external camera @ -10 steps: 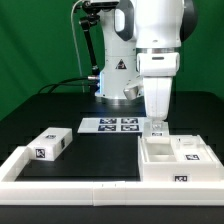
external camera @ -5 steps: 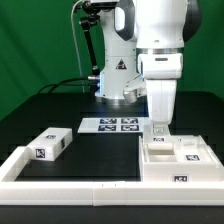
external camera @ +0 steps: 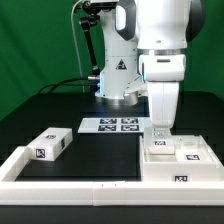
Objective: Assemble cabinet
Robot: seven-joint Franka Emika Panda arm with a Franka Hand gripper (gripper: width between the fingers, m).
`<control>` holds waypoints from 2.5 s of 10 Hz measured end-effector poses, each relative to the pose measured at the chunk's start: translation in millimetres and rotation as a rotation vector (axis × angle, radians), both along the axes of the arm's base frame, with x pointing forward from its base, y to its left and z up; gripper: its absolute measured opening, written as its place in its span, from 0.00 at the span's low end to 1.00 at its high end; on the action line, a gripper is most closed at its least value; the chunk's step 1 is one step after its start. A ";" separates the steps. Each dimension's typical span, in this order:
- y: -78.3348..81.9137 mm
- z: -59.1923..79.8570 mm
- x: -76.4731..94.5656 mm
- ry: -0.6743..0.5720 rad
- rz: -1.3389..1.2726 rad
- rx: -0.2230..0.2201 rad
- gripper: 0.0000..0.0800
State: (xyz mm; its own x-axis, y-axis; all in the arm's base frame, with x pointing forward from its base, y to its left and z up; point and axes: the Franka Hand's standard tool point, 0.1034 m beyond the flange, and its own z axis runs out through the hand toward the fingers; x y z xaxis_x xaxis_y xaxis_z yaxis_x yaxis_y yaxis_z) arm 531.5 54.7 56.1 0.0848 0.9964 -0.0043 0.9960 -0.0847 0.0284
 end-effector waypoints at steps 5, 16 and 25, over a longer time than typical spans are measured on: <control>-2.2 0.4 28.6 0.019 0.009 -0.009 0.09; -7.4 10.5 61.6 0.008 -0.004 -0.015 0.35; -15.1 35.7 10.1 -0.059 -0.387 0.001 1.00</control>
Offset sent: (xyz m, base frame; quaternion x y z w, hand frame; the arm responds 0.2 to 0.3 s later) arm 0.0401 0.0074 -0.0009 0.0148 -0.0029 -0.0302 0.9994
